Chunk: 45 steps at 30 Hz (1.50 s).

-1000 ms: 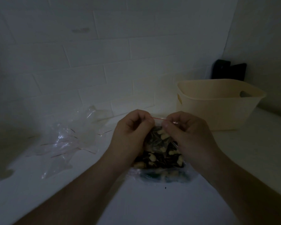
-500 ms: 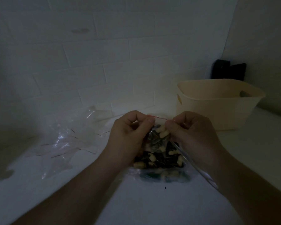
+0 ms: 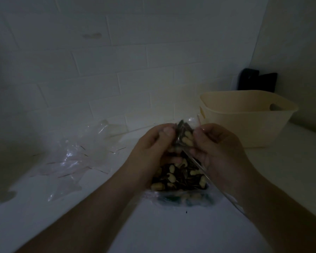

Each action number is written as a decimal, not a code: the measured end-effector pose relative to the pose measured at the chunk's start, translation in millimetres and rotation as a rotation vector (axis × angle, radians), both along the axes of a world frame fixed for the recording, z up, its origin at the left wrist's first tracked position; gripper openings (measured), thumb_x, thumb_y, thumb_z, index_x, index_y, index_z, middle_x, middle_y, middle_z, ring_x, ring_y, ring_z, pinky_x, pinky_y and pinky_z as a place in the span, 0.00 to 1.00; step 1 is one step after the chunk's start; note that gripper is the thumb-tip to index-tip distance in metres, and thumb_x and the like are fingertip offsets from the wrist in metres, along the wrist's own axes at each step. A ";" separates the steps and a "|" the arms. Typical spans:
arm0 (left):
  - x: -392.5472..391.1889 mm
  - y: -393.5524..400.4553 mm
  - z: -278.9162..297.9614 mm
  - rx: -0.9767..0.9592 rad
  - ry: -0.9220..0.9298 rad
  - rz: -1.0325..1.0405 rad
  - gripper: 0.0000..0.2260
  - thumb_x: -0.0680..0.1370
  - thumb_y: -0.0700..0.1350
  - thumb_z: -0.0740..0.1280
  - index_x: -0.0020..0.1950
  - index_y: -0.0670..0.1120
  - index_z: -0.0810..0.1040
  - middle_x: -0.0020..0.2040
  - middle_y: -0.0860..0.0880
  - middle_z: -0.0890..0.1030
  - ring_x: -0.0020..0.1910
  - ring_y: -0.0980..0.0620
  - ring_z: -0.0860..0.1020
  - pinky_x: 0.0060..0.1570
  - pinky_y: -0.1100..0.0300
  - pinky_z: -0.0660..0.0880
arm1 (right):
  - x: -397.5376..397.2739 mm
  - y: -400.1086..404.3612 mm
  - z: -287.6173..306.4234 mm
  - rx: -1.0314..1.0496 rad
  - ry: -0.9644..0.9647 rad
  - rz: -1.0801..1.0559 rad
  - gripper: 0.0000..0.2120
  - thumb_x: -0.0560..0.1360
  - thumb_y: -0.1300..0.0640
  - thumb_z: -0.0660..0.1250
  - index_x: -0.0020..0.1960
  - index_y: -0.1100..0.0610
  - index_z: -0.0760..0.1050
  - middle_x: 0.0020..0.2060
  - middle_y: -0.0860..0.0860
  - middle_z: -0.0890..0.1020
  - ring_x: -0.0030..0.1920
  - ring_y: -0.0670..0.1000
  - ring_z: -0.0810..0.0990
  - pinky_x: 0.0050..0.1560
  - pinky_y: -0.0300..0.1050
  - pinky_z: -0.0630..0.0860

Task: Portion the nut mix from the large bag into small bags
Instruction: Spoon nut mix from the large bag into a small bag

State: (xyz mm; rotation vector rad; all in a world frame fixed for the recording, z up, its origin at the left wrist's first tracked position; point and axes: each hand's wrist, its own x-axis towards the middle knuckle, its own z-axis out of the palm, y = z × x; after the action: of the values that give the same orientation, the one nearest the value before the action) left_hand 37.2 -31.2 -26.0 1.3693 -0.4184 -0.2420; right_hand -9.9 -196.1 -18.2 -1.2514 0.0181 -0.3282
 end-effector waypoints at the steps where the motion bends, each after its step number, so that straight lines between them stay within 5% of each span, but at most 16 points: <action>1: 0.2 -0.5 -0.2 0.009 -0.022 0.003 0.17 0.80 0.55 0.71 0.63 0.47 0.82 0.55 0.44 0.87 0.53 0.44 0.86 0.52 0.50 0.83 | 1.0 -0.7 -0.8 0.062 0.013 0.025 0.10 0.81 0.63 0.67 0.42 0.56 0.80 0.45 0.58 0.86 0.47 0.55 0.85 0.47 0.46 0.82; 6: 1.9 -1.1 3.1 -0.072 -0.087 0.094 0.15 0.78 0.45 0.70 0.62 0.41 0.80 0.52 0.42 0.88 0.49 0.44 0.87 0.50 0.55 0.84 | 2.7 -0.8 -3.4 0.109 0.086 0.120 0.06 0.80 0.67 0.66 0.48 0.59 0.80 0.45 0.59 0.87 0.45 0.58 0.87 0.47 0.50 0.83; 10: 3.1 1.4 1.9 -0.041 -0.171 0.146 0.15 0.74 0.45 0.74 0.58 0.41 0.80 0.50 0.43 0.88 0.47 0.44 0.87 0.47 0.57 0.83 | 3.7 -5.0 -9.2 -0.057 0.036 0.157 0.13 0.77 0.57 0.72 0.61 0.56 0.82 0.46 0.54 0.87 0.54 0.58 0.86 0.54 0.52 0.82; 14: 4.6 3.3 -1.5 0.047 -0.216 0.134 0.10 0.76 0.39 0.75 0.57 0.43 0.81 0.53 0.47 0.86 0.51 0.44 0.86 0.50 0.54 0.84 | 4.5 -4.0 -12.5 -0.117 -0.010 0.098 0.08 0.75 0.55 0.75 0.54 0.51 0.86 0.50 0.55 0.88 0.54 0.56 0.87 0.57 0.57 0.82; 17: 3.5 1.2 -2.0 0.013 -0.167 0.112 0.15 0.75 0.46 0.74 0.61 0.44 0.82 0.53 0.44 0.87 0.55 0.43 0.86 0.57 0.51 0.83 | 6.5 -3.4 -13.7 -0.088 -0.026 0.004 0.07 0.76 0.60 0.73 0.47 0.49 0.88 0.48 0.55 0.88 0.51 0.56 0.88 0.53 0.52 0.83; 21: 2.3 2.1 0.7 0.012 -0.129 0.063 0.14 0.77 0.46 0.72 0.61 0.43 0.84 0.52 0.47 0.88 0.51 0.48 0.87 0.52 0.57 0.83 | 3.7 -5.2 -14.0 -0.131 -0.043 0.118 0.10 0.73 0.53 0.73 0.53 0.50 0.87 0.53 0.56 0.87 0.58 0.58 0.86 0.56 0.55 0.83; 24: 3.6 1.5 1.0 -0.002 -0.104 0.067 0.09 0.78 0.42 0.72 0.58 0.42 0.84 0.46 0.49 0.87 0.43 0.53 0.85 0.44 0.63 0.81 | 3.0 -4.2 -14.9 -0.224 -0.062 0.126 0.09 0.78 0.56 0.73 0.58 0.52 0.85 0.54 0.56 0.87 0.57 0.59 0.86 0.60 0.60 0.81; 28: 3.4 3.2 0.8 0.009 -0.095 0.054 0.05 0.80 0.42 0.71 0.54 0.43 0.82 0.48 0.47 0.86 0.46 0.49 0.85 0.49 0.55 0.82 | 6.6 -5.0 -17.5 -0.175 -0.052 0.015 0.05 0.78 0.60 0.73 0.52 0.54 0.86 0.50 0.59 0.87 0.54 0.61 0.87 0.59 0.68 0.81; 32: 2.7 4.5 0.9 0.057 -0.147 0.063 0.17 0.75 0.49 0.73 0.61 0.43 0.81 0.52 0.41 0.87 0.52 0.42 0.87 0.56 0.47 0.83 | 6.3 -4.6 -15.4 -0.150 -0.067 0.047 0.06 0.78 0.61 0.72 0.54 0.58 0.86 0.50 0.60 0.87 0.54 0.63 0.87 0.60 0.68 0.80; 39: 1.5 1.8 0.2 0.025 -0.138 0.042 0.16 0.74 0.49 0.73 0.57 0.41 0.82 0.48 0.44 0.87 0.45 0.49 0.85 0.43 0.60 0.82 | 4.7 -7.4 -16.8 -0.203 -0.059 0.054 0.10 0.75 0.56 0.74 0.55 0.55 0.86 0.51 0.58 0.88 0.55 0.62 0.86 0.61 0.70 0.79; 45: 1.9 -0.8 3.0 0.038 -0.146 0.035 0.16 0.73 0.48 0.77 0.60 0.47 0.82 0.50 0.45 0.87 0.51 0.42 0.86 0.56 0.47 0.83 | 5.0 -14.7 -10.7 -0.122 -0.054 0.097 0.09 0.79 0.61 0.71 0.56 0.62 0.85 0.52 0.65 0.86 0.55 0.68 0.85 0.62 0.72 0.78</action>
State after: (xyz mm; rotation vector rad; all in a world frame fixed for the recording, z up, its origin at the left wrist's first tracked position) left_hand 39.1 -32.0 -23.0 1.4352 -0.5131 -0.1223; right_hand -4.9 -210.7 -28.9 -1.3593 -0.1097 -0.2823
